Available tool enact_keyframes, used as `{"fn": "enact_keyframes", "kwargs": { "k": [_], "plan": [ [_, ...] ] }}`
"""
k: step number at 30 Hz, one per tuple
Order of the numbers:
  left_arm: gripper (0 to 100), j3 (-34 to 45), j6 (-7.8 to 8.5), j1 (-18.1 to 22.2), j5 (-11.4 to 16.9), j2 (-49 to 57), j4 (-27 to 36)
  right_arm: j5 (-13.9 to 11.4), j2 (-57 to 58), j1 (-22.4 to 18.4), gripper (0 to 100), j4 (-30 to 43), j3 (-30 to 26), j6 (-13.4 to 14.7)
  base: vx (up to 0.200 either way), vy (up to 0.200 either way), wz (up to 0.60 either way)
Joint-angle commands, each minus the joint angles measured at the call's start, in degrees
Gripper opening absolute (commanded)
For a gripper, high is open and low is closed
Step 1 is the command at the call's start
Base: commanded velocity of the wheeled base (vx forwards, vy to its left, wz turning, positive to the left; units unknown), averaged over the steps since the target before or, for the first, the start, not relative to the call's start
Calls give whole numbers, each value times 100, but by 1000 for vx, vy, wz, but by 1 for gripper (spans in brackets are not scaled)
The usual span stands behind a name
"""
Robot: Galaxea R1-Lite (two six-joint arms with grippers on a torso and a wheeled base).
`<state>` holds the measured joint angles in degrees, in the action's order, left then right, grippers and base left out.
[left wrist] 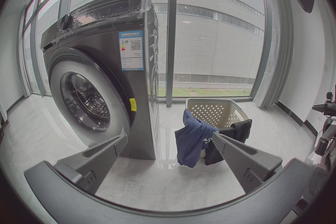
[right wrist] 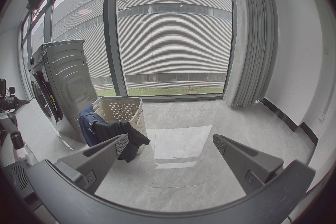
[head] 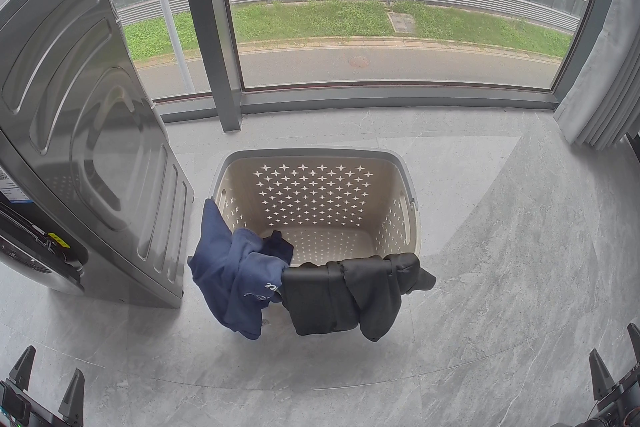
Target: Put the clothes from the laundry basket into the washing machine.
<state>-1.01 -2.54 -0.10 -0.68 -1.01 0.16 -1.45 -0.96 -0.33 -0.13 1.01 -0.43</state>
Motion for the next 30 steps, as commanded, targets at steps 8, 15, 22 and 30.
{"fn": "enact_keyframes", "kwargs": {
  "k": [8,15,22,30],
  "plan": [
    [100,84,-1,1,-2,40,2,-4,70,-2,100,-4,-101,-1,0,200,0],
    [100,84,-1,1,-2,40,2,-4,70,-2,100,-4,-101,-1,0,200,0],
    [100,84,-1,1,-2,40,2,-4,70,-2,100,-4,-101,-1,0,143,0],
    [100,84,-1,1,-2,40,2,-4,79,-2,100,-4,-101,-1,0,0,0]
  ]
}}
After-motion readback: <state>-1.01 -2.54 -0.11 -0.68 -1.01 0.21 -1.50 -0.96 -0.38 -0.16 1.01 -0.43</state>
